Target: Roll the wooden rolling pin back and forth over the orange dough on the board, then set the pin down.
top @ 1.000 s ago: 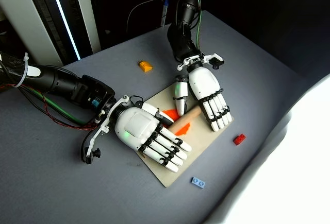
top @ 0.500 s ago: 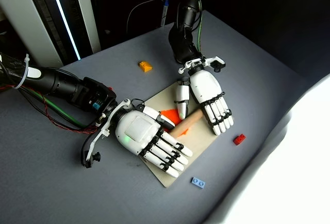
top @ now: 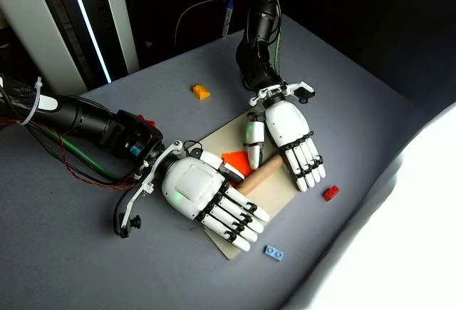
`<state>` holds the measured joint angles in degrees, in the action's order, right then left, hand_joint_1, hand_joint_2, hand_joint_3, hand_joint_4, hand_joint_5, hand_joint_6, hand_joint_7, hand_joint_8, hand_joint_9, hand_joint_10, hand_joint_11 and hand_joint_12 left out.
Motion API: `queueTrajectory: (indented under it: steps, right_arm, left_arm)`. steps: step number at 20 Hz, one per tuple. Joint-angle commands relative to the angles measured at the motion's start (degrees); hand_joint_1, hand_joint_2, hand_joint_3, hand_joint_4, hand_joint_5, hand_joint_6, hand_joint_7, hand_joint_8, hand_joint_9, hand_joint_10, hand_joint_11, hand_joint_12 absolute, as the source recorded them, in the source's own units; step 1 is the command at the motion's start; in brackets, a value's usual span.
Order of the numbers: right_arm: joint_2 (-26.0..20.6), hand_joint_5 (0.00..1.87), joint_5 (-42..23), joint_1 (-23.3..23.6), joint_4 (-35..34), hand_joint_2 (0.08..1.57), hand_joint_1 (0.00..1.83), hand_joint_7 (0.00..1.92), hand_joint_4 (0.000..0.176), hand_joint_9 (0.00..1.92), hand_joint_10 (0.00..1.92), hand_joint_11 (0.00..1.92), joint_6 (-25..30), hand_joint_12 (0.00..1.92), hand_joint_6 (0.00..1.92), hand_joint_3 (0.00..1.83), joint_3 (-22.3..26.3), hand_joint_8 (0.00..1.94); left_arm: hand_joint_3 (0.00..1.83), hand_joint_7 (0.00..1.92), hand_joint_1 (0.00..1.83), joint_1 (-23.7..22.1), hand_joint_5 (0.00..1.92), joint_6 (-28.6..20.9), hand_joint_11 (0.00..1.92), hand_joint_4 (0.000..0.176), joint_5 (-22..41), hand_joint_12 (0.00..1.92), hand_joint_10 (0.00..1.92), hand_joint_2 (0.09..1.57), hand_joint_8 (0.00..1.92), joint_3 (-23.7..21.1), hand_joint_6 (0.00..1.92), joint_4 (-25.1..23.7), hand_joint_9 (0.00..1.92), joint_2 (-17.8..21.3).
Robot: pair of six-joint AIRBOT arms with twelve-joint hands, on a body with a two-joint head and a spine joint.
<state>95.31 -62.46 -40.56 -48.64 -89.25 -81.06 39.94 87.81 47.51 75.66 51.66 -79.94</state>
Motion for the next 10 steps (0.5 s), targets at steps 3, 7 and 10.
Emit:
queueTrajectory:
  steps: [3,7,10]
  right_arm:
    - [-0.31,0.04,-2.30,0.10,-0.55,1.45,0.00,0.03,0.000,0.00,0.00,0.00,-0.32,0.00,0.01,0.00,-1.00,0.00]
    - [-0.29,0.06,-1.50,0.31,-0.85,1.45,0.00,0.04,0.000,0.00,0.00,0.00,-0.29,0.00,0.01,0.00,-1.33,0.01]
    - [-0.22,0.04,-0.73,0.57,-1.28,1.45,0.00,0.05,0.000,0.02,0.01,0.00,-0.25,0.00,0.00,0.00,-1.86,0.01]
  left_arm:
    - [0.02,0.00,0.00,-0.25,0.00,0.88,0.00,0.000,3.45,0.00,0.00,1.38,0.00,1.38,0.00,0.50,0.00,-0.40]
    - [0.02,0.00,0.00,-0.42,0.00,0.93,0.00,0.000,2.48,0.00,0.00,1.37,0.00,2.38,0.00,0.59,0.00,-0.86]
    - [0.02,0.00,0.00,-0.54,0.00,0.96,0.00,0.000,1.89,0.00,0.00,1.37,0.00,3.22,0.00,0.59,0.00,-1.20]
